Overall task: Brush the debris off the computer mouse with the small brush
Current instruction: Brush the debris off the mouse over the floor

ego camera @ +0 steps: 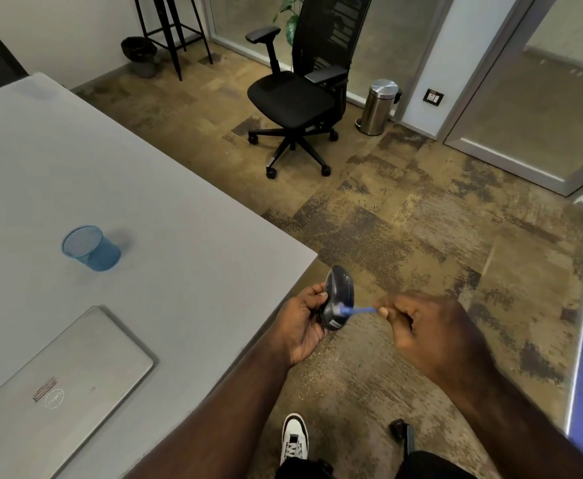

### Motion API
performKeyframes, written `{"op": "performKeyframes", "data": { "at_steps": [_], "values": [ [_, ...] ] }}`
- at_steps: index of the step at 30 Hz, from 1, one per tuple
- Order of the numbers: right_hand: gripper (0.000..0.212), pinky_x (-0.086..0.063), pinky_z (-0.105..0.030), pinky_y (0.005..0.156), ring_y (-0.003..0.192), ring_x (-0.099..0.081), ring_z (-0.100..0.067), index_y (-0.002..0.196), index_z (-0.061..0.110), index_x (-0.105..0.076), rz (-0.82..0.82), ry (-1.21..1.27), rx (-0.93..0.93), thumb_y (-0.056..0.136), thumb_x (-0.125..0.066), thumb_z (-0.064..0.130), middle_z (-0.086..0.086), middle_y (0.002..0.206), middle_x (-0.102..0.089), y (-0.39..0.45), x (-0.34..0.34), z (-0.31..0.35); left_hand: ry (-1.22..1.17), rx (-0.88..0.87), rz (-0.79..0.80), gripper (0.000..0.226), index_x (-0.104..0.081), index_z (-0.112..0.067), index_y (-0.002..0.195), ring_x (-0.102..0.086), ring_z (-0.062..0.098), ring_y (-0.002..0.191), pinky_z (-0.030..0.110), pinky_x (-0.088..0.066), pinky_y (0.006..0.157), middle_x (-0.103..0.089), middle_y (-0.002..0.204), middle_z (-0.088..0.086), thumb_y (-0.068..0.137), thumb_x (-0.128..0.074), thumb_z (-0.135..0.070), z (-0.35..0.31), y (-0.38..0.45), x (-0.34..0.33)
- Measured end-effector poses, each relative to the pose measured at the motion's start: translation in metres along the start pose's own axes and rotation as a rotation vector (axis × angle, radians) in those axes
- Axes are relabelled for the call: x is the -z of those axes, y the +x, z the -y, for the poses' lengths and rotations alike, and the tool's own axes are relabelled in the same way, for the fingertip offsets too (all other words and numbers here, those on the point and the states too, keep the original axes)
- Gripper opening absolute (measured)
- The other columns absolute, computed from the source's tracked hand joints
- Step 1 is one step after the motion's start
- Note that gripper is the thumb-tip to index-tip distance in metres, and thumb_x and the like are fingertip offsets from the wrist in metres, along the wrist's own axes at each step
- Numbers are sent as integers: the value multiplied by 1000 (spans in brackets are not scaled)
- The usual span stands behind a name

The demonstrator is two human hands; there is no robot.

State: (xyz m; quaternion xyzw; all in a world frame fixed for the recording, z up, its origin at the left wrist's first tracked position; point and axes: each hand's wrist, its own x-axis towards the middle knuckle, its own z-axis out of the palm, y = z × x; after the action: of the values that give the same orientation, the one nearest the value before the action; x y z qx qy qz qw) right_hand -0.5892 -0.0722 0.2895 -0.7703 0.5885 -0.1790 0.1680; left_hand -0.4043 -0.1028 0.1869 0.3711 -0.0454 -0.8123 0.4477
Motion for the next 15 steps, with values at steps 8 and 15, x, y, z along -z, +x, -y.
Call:
{"op": "performKeyframes", "data": {
  "at_steps": [8,15],
  "values": [
    [23,-45,0,59,68,-64,6,105,17,-75,-123,20,-4,84,-71,9,5,93,-76,1,3,-5,-23,-2,-37,33,-59,-1,116,-62,25,90,39,-52,84,-65,106,18,94,-35,1,-1,2,-5],
    [25,-35,6,53,59,-58,6,96,20,-76,11,-42,71,76,-76,5,8,82,-75,-20,-12,-2,-46,-53,-131,30,-59,0,114,-62,24,89,34,-57,72,-63,107,17,94,-37,4,-2,8,-3]
  ]
}}
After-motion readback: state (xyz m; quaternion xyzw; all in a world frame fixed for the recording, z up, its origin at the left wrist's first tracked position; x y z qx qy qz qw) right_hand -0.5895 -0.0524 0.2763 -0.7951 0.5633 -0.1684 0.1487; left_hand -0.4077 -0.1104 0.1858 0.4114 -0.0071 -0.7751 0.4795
